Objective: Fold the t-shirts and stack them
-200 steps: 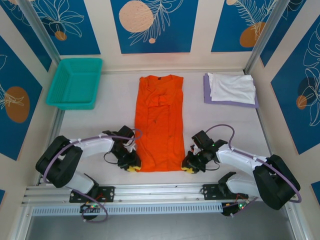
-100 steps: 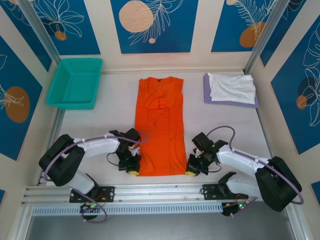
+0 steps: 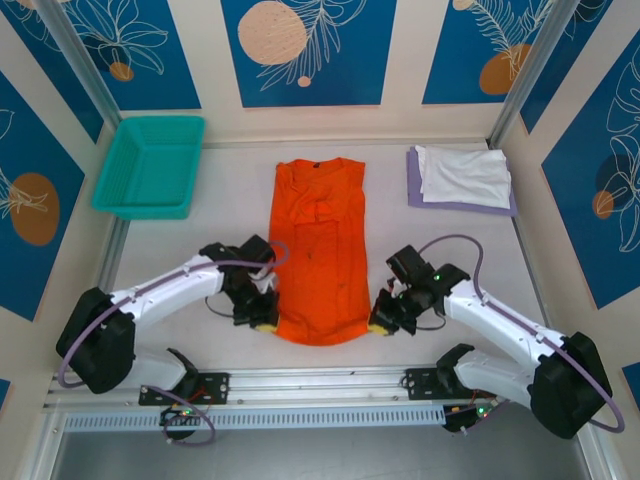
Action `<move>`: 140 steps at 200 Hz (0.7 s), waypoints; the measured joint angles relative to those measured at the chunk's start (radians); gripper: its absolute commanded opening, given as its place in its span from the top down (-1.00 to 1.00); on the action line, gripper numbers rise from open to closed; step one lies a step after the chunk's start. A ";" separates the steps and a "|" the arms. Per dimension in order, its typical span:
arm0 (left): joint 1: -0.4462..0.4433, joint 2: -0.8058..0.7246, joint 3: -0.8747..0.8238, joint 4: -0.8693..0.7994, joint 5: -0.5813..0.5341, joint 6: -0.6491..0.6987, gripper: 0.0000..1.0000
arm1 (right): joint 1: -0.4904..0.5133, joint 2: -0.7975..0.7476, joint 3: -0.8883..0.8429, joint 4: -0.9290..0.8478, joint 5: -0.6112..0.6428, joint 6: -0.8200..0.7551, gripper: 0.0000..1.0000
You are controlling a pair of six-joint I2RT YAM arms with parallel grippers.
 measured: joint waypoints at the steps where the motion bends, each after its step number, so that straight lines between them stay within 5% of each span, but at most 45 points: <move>1: 0.002 0.000 0.003 0.000 -0.001 0.000 1.00 | -0.002 0.002 0.005 0.000 0.000 0.000 1.00; 140: 0.358 0.568 0.713 -0.056 -0.020 0.070 1.00 | -0.272 0.751 0.811 -0.043 0.086 -0.109 1.00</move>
